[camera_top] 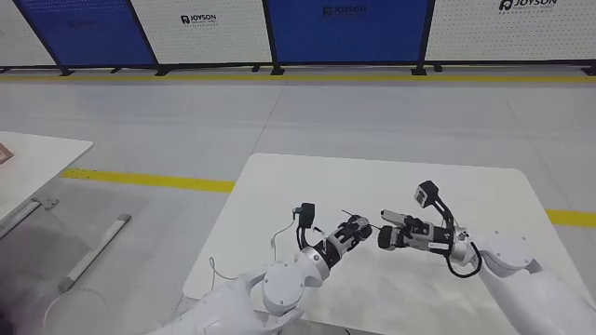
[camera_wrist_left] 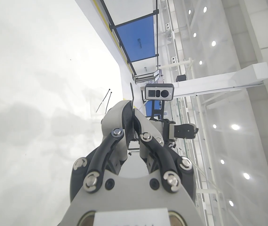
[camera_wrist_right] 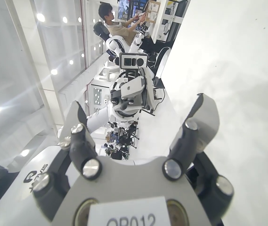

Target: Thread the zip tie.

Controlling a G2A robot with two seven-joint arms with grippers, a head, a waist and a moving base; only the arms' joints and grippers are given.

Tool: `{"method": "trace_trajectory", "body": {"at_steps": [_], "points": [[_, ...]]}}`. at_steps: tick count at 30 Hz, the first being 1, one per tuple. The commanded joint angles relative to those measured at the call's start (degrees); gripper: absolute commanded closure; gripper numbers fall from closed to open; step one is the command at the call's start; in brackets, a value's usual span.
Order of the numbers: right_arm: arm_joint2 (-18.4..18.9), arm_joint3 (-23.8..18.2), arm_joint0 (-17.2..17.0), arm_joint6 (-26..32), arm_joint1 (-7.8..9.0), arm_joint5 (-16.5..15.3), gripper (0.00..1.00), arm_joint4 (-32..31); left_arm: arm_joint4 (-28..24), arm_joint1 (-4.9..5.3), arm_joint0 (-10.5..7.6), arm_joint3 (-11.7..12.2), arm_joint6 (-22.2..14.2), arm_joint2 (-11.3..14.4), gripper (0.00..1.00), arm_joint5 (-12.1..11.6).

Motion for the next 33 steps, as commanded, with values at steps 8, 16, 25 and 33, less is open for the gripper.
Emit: {"method": "trace_trajectory", "body": {"at_steps": [8, 16, 25, 33], "points": [[0.77, -0.04, -0.22, 0.27, -0.49, 1.59, 0.92, -1.10, 1.29, -0.40, 1.81, -0.61, -1.68, -2.04, 1.00, 0.07], [1.28, 0.21, -0.30, 0.65, -0.99, 2.02, 1.00, -1.91, 2.14, -0.96, 2.84, -0.27, -2.48, -3.43, 1.00, 0.40], [1.92, 0.14, -0.63, 0.78, -1.46, 2.32, 1.00, -3.07, 4.09, -1.72, 3.79, -0.43, -2.42, -4.20, 0.00, 1.37], [2.76, 0.41, -0.93, 1.43, -1.65, 3.59, 1.00, -3.85, 4.09, -1.72, 3.79, -0.43, -2.42, -4.20, 0.00, 1.37]]}}
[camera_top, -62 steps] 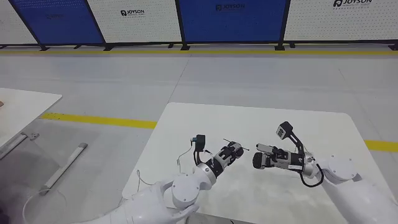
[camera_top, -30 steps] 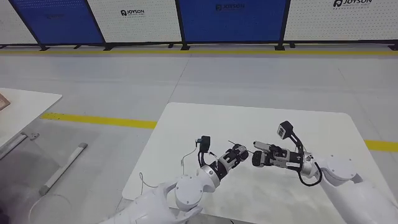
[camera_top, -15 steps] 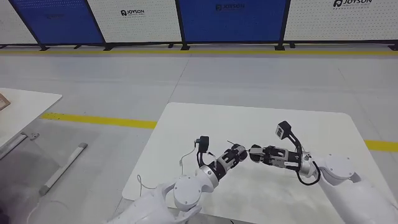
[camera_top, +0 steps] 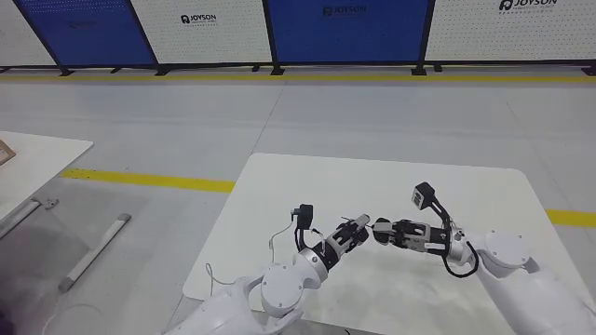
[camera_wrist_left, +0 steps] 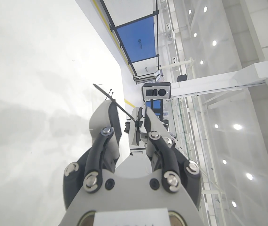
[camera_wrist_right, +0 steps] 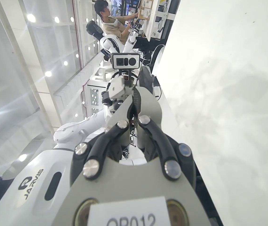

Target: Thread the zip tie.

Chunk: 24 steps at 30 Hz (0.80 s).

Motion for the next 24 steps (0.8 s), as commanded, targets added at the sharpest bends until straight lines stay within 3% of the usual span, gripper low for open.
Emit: {"method": "trace_trajectory", "body": {"at_steps": [1, 7, 11, 16, 19, 21, 24], "points": [[0.18, 0.05, -0.06, 0.19, -0.01, 0.11, 1.00, 0.26, 0.00, 0.00, 0.00, 0.00, 0.00, 0.00, 0.00, 0.00], [0.18, 0.05, -0.06, 0.19, -0.01, 0.11, 1.00, 0.26, -0.55, -0.07, 0.29, 0.21, -0.07, -0.34, 0.00, -0.63], [0.18, 0.05, -0.06, 0.19, -0.01, 0.11, 1.00, 0.26, -2.86, 0.16, 0.89, 2.19, -4.24, -2.81, 0.00, -2.16], [0.93, -1.02, -1.24, 2.62, 0.16, 0.48, 1.00, 1.22, -4.95, 1.29, 2.55, 4.52, -14.92, -7.04, 0.00, -6.22], [1.28, -0.62, -1.16, 3.90, 0.31, 2.27, 1.00, 0.20, -3.02, 1.90, 3.61, 4.64, -18.86, -8.45, 0.00, -6.13], [1.19, -0.47, -0.91, 3.79, 0.22, 3.99, 1.00, 0.01, -2.44, 1.99, 3.85, 4.49, -19.22, -8.58, 0.00, -5.93], [1.21, -0.57, -0.83, 3.74, 0.16, 4.04, 1.00, 0.06, -2.44, 1.99, 3.85, 4.49, -19.22, -8.58, 0.00, -5.93]]}}
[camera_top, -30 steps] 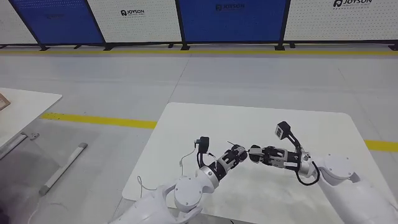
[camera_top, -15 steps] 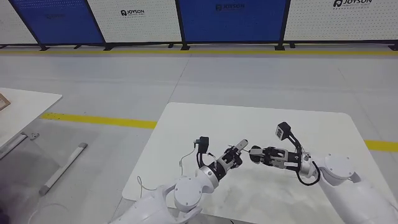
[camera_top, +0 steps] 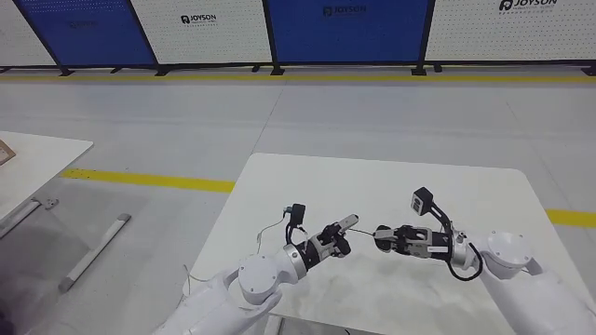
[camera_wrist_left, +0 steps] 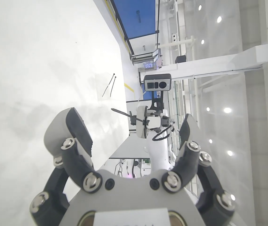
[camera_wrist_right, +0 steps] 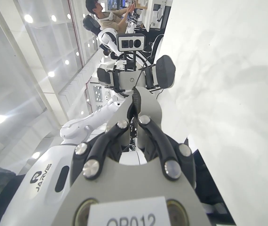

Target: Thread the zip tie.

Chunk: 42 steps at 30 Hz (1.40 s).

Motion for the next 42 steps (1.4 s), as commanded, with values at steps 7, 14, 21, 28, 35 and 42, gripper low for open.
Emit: {"method": "trace_trajectory", "body": {"at_steps": [7, 14, 21, 28, 35, 42], "points": [[0.01, -0.01, -0.01, 0.00, 0.01, -0.09, 1.00, 0.03, -0.06, -0.01, -0.02, 0.01, 0.05, 0.01, 0.00, -0.02], [0.01, -0.01, -0.01, 0.00, 0.01, -0.09, 1.00, 0.03, -0.06, -0.01, -0.02, 0.01, 0.05, 0.01, 0.00, -0.02], [0.96, -1.56, -1.80, -1.46, -0.08, -4.03, 1.00, 0.16, -4.08, -0.83, 0.95, 0.10, 0.88, 0.03, 0.00, -5.63], [1.05, -1.10, -1.81, -2.48, -0.29, -4.59, 1.00, -0.45, -3.98, -1.58, 0.20, 1.38, 1.24, 1.57, 0.00, -6.29], [1.05, -1.10, -1.81, -2.48, -0.29, -4.59, 1.00, -0.45, -4.80, -2.04, -0.16, 1.71, 4.22, 0.90, 0.00, -7.54], [1.05, -1.10, -1.81, -2.48, -0.29, -4.59, 1.00, -0.45, -2.29, -2.90, -1.04, 2.92, 6.63, 2.33, 0.00, -7.17]]}}
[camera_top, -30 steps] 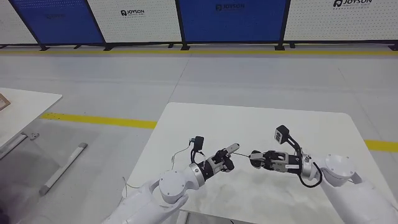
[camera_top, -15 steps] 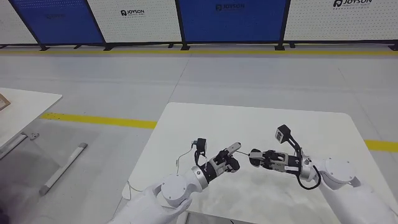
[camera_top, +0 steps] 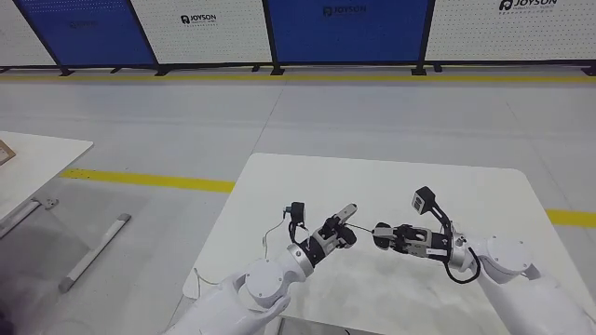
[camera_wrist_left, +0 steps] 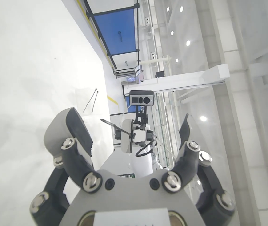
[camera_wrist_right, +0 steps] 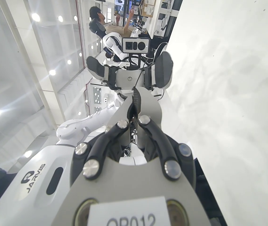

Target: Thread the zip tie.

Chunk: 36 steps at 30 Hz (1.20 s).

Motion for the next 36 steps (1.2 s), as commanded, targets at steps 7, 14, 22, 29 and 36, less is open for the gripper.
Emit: {"method": "trace_trajectory", "body": {"at_steps": [7, 14, 22, 29, 36], "points": [[0.00, 0.00, 0.00, 0.00, 0.00, 0.00, 1.00, 0.00, -0.27, -0.21, 0.17, -0.15, -0.45, -0.23, 0.07, -0.63], [0.00, 0.00, 0.00, 0.00, 0.00, 0.00, 1.00, 0.00, -0.89, -0.48, 0.66, 0.12, -3.13, -1.14, 1.00, -1.36], [0.00, 0.00, 0.00, 0.00, 0.00, 0.00, 1.00, 0.00, 0.09, -0.67, 1.49, -0.10, -4.75, -2.05, 1.00, -1.66], [0.00, 0.00, 0.00, 0.00, 0.00, 0.00, 1.00, 0.00, 0.86, -1.06, 1.66, -0.04, -4.96, -2.39, 1.00, -1.48], [0.00, 0.00, 0.00, 0.00, 0.00, 0.00, 1.00, 0.00, 1.79, -1.35, 2.03, -0.16, -5.67, -2.73, 0.64, -1.35]]}}
